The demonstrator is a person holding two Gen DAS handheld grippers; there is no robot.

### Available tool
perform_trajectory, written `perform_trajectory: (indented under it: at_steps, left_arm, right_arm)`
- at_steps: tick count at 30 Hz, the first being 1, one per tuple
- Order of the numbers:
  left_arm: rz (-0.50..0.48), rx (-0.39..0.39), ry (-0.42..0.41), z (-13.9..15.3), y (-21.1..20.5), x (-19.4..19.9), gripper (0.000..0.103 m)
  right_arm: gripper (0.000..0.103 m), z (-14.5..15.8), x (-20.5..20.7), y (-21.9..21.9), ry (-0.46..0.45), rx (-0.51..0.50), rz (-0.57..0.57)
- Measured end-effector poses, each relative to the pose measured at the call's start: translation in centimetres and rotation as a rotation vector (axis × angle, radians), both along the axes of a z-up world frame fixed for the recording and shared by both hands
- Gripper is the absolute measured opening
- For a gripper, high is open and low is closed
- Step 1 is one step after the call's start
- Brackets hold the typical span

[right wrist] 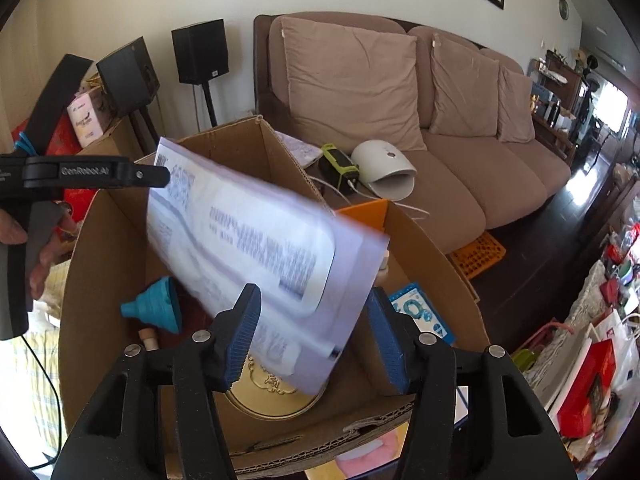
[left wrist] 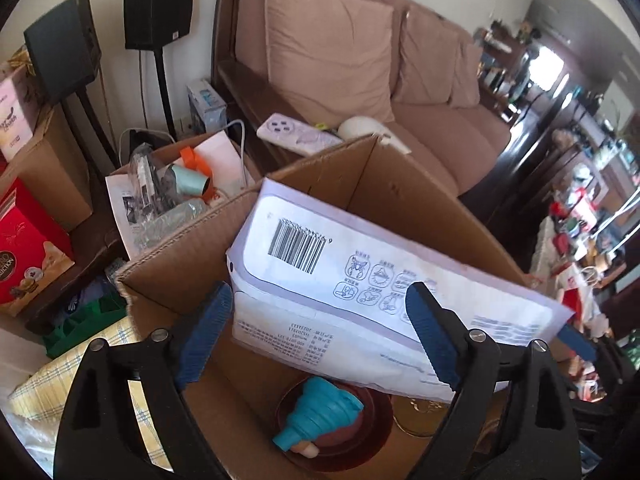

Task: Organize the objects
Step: 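Carry the envelopes with both tools over the cardboard box, then open both tools to drop the envelopes into the box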

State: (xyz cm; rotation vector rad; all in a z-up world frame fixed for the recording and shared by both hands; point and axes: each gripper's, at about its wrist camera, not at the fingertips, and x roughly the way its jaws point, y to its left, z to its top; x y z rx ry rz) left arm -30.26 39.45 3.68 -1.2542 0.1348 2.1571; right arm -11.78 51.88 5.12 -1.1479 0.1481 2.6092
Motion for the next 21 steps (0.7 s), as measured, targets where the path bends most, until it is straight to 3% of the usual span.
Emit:
perform_trajectory:
  at_steps: [8,13,21]
  left_arm:
    - [0.006,0.004,0.002,2.4,-2.5,2.2,0.1]
    - [0.017,0.005,0.014,3.5,-5.1,4.1,0.102]
    - [0.059,-0.011,0.079,4.6,-10.8,7.6,0.103]
  right_arm:
    - [0.065,3.0,1.1,-1.4,0.066,0.006,0.025]
    - [0.068,5.3,1.5,-2.8,0.097,0.018,0.059]
    - [0.068,6.3,1.6,-5.1,0.111,-0.073,0.147]
